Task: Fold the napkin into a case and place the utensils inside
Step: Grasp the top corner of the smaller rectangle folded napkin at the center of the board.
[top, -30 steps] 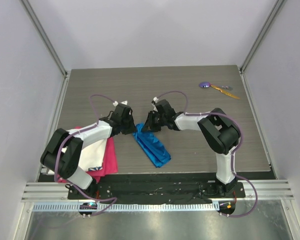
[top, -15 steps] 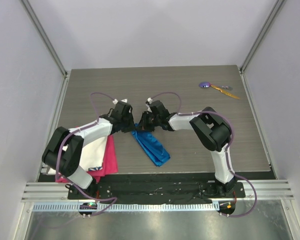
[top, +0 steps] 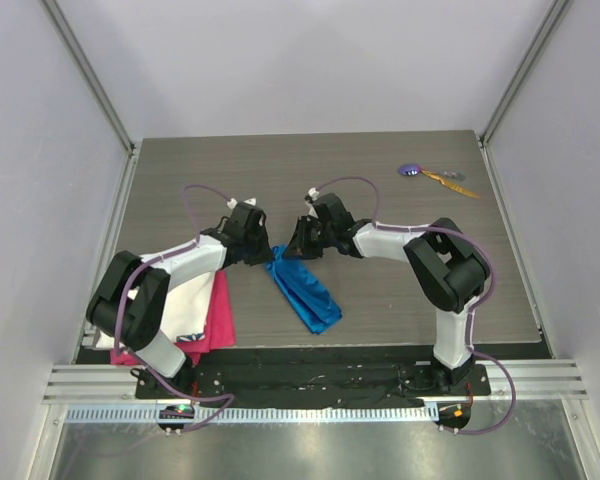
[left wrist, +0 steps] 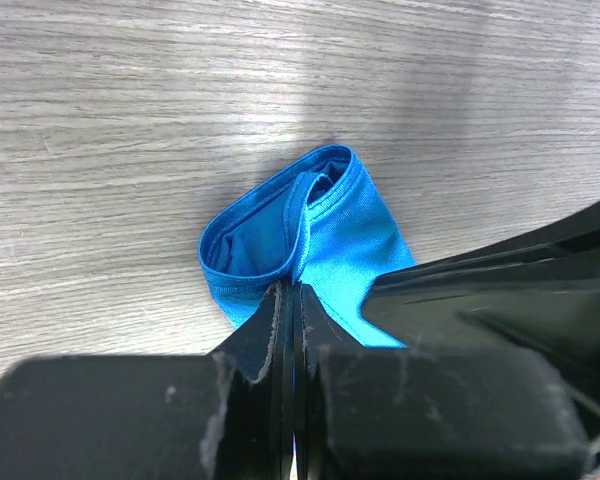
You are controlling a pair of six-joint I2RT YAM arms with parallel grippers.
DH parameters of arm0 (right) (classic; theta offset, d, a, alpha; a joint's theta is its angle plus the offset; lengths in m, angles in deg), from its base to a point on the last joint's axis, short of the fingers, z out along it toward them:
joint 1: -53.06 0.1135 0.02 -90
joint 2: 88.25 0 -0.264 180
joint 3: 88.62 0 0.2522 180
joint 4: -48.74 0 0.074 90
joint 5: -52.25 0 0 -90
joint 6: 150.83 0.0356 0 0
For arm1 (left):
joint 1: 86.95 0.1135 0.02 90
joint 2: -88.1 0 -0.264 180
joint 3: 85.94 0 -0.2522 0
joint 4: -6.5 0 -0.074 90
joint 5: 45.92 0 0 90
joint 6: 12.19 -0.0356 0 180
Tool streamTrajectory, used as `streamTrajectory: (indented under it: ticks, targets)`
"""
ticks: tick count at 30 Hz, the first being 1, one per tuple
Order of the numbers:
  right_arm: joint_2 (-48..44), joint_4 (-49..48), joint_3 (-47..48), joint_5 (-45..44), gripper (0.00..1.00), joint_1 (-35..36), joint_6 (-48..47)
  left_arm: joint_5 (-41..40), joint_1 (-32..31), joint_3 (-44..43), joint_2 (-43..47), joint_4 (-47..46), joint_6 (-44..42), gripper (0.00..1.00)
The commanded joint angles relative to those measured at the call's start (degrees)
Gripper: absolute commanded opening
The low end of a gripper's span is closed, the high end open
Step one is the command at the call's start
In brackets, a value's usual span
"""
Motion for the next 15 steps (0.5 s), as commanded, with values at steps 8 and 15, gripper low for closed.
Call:
streamTrajectory:
  ticks: [8,15]
  targets:
    - [1.21,-3.24,-2.2,-0.63,0.15,3.66,0.77,1.51,-0.39,0.58,-0.3,-1.88,1.22,0.0]
    - [0.33,-5.7,-5.53,-3.79,0.14,5.51,2.88,-0.24,-0.65,-0.3,-2.67,-0.57,1.49,0.0]
